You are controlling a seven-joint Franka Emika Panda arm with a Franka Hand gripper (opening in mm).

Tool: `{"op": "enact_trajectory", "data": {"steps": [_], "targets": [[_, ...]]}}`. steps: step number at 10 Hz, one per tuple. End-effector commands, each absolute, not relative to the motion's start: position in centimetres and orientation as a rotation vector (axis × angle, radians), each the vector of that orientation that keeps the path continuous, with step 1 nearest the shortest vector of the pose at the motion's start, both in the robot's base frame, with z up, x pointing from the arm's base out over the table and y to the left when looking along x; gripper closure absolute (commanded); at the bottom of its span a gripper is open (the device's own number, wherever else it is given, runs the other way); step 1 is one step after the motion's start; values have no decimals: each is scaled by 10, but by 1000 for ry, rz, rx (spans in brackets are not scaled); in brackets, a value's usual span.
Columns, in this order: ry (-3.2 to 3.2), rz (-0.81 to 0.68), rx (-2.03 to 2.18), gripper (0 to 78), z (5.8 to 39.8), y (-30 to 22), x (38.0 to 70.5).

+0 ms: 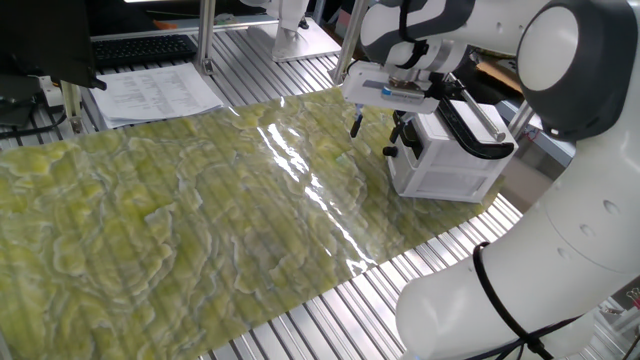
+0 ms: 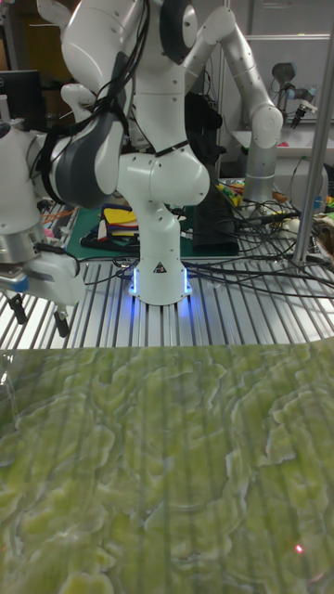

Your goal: Grasp the handle and close the drawer

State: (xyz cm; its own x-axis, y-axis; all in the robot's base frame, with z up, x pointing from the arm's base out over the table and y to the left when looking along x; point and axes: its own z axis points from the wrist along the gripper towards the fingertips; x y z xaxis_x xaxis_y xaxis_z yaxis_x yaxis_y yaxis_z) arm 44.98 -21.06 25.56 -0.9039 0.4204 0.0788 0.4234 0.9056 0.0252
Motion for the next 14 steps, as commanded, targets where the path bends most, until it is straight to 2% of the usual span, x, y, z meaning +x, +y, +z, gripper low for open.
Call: {"op": "enact_trajectory", "data": {"steps": [1, 4, 10, 13, 14], "targets": [[-3020, -10, -613, 2, 258, -211, 451], [-3025, 24, -615, 2, 258, -211, 451], [-3099, -8, -168, 2, 258, -211, 451], [-3092, 13, -219, 2, 260, -206, 452], [-3091, 13, -247, 2, 265, -191, 453]]}}
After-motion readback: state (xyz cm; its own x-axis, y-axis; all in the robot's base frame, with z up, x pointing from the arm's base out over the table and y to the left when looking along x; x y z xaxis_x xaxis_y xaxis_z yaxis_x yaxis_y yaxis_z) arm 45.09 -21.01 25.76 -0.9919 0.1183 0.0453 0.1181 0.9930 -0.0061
